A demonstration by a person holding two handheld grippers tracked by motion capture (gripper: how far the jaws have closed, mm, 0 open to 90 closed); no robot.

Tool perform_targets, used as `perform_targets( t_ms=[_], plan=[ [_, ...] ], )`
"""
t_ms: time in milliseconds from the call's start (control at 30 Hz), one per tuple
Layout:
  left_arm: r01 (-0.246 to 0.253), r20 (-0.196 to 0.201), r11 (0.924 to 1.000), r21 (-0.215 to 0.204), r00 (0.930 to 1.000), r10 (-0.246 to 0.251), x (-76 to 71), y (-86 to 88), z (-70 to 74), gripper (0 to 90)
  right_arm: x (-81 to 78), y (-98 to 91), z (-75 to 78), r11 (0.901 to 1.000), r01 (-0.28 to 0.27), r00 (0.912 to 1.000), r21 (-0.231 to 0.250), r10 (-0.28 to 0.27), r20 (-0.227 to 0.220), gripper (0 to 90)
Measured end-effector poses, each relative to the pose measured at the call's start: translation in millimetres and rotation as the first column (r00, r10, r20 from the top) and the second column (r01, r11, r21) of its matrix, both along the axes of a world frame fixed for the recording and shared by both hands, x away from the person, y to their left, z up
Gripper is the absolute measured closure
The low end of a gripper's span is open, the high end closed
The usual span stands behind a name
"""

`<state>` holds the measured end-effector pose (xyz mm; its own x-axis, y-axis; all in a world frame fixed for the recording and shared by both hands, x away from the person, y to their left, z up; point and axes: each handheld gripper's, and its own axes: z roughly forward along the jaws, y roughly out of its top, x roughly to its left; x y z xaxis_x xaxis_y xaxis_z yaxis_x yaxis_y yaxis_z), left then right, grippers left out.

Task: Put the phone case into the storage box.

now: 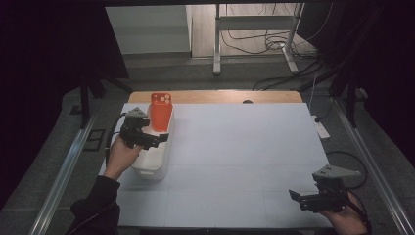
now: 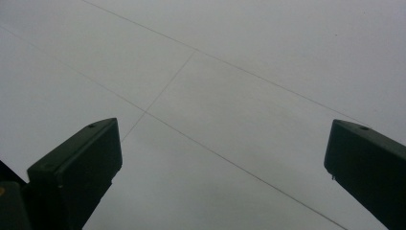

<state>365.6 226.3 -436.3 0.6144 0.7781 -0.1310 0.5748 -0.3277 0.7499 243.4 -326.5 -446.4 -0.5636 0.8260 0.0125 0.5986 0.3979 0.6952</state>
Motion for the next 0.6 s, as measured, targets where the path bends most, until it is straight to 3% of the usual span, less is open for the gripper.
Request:
perform_targets(
  t_ms=[600],
  plan=[
    [0.017,-0.005,0.9998,-0.006,0.9998,-0.017,-31.7,-1.1,-5.9,0.0,-0.2,-0.1,0.4,1.0000,-0.001,1.0000,0.001,0.001,0.007,0.0]
  ],
)
